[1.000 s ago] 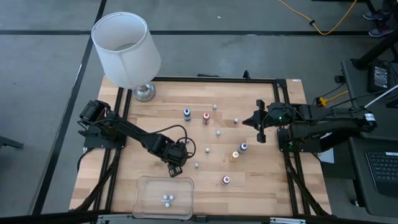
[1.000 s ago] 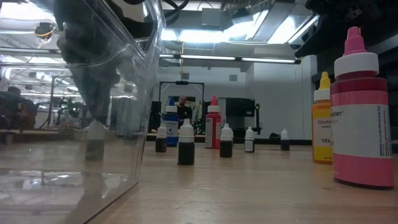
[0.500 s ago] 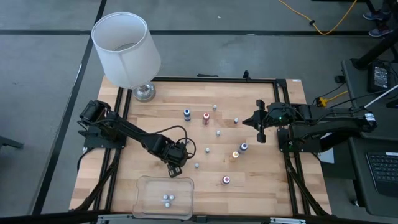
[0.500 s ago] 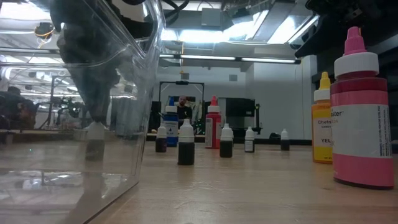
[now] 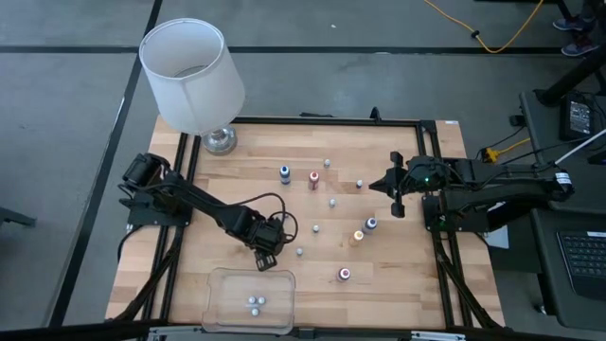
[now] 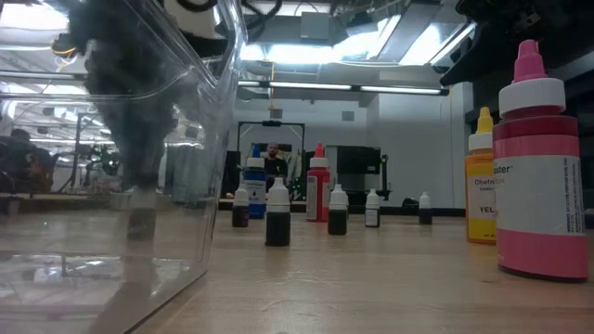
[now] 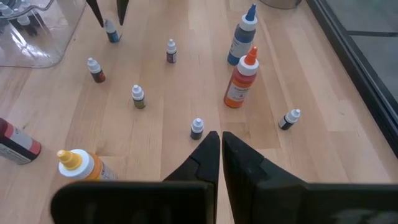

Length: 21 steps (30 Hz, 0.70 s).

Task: Pick & Place food coloring
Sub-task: Put the bottom small blue food coloring bottle into the bin

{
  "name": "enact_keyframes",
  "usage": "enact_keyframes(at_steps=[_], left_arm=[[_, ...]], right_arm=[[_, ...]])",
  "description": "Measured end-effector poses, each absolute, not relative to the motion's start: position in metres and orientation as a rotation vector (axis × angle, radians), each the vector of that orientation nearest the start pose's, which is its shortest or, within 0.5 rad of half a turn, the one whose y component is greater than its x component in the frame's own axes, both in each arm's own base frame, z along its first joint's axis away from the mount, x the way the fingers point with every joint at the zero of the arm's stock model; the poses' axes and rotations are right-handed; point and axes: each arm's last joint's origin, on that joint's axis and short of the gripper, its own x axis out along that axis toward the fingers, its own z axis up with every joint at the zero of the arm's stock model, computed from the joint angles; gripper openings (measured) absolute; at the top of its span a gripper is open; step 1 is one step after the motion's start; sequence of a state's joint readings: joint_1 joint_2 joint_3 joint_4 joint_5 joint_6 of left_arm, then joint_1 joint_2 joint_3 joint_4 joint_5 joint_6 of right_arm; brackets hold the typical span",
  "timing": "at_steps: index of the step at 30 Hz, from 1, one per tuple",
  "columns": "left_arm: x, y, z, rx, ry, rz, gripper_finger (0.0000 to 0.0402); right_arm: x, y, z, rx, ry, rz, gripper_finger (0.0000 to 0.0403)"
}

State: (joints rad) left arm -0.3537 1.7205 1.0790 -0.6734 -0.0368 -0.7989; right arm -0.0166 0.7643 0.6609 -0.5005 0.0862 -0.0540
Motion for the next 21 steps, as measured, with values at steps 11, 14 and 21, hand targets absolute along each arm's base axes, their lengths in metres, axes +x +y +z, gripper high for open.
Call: enact_keyframes(at_steps=[11, 14, 21], left_arm=[[0.2954, -0.1095, 0.1673, -0.459, 1.289, 0.266, 0.0155], [0.2955, -0.1098, 0.1674, -0.468, 1.289, 0.265, 0.0155], [0.2954, -0.1097, 0.1675, -0.473, 1.290, 0.268, 0.0153]], right_arm=[[0.1588, -0.0051, 0.2657, -0.051, 0.605, -0.090, 0.0023], [0.1588, -0.0051, 0.2657, -0.052, 0.605, -0.090, 0.0023], [0.1588, -0.0051, 0.2656, -0.055, 0.606, -0.089, 0.0023]])
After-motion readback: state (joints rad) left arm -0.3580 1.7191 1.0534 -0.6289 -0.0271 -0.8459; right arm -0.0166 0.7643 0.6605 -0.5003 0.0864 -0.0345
